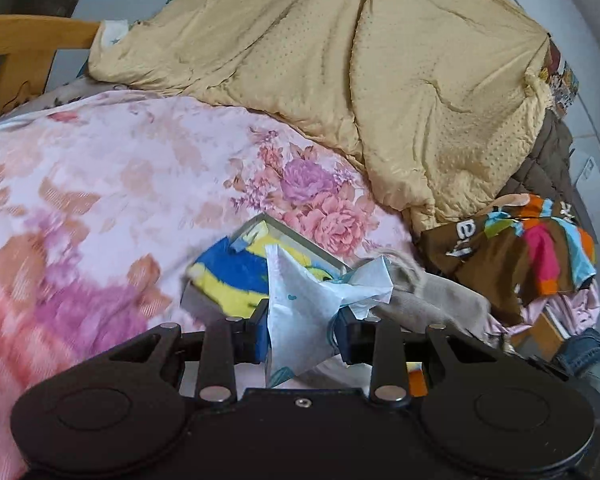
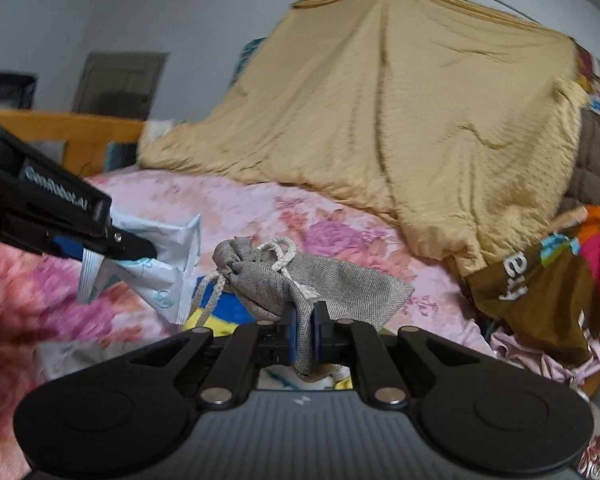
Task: Organize soft objects
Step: 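Lift and carry the packet and pouch over the frog tray with both tools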
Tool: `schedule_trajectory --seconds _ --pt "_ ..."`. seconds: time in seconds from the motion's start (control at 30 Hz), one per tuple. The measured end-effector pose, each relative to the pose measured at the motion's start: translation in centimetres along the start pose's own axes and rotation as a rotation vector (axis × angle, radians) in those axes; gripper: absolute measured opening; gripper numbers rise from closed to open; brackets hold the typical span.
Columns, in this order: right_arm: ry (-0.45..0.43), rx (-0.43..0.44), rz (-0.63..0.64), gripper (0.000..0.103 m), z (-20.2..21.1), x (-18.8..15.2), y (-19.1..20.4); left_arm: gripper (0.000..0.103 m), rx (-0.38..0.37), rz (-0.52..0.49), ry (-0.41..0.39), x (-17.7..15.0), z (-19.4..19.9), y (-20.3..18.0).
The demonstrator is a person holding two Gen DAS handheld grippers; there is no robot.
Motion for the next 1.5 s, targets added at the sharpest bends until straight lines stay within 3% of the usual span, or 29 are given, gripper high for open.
schedule_trajectory --seconds 0.33,0.73,1.07,1.5 --pt "0.043 -0.018 -0.21 0.009 -4.1 -0.8 -5.8 0.034 0.054 -0.047 0.044 4.2 -7.8 -1.2" --pt "0.085 0.003 -0.314 0.009 -8.0 -0.9 -8.4 0.035 0.161 -0.12 0.11 4.8 -14.3 -1.7" --pt "0.161 0.034 -0.316 0.01 -10.3 -1.7 -7.6 0.035 0.219 -0.094 0.172 3.9 -15.8 -0.2" --pt "0.189 0.054 -0.343 0.015 -10.5 -1.8 -7.6 0.037 0.218 -0.017 0.196 4.0 -15.8 0.8"
Point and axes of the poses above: each gripper's, at about its wrist camera, not at the fingertips, and z roughly against the way its jaws point, y to its left, x to its top, the point moved 6 cm from there along -z, roughly the way its jaws point, and after that the axes turned 14 degrees about y, right-handed, at the moved point
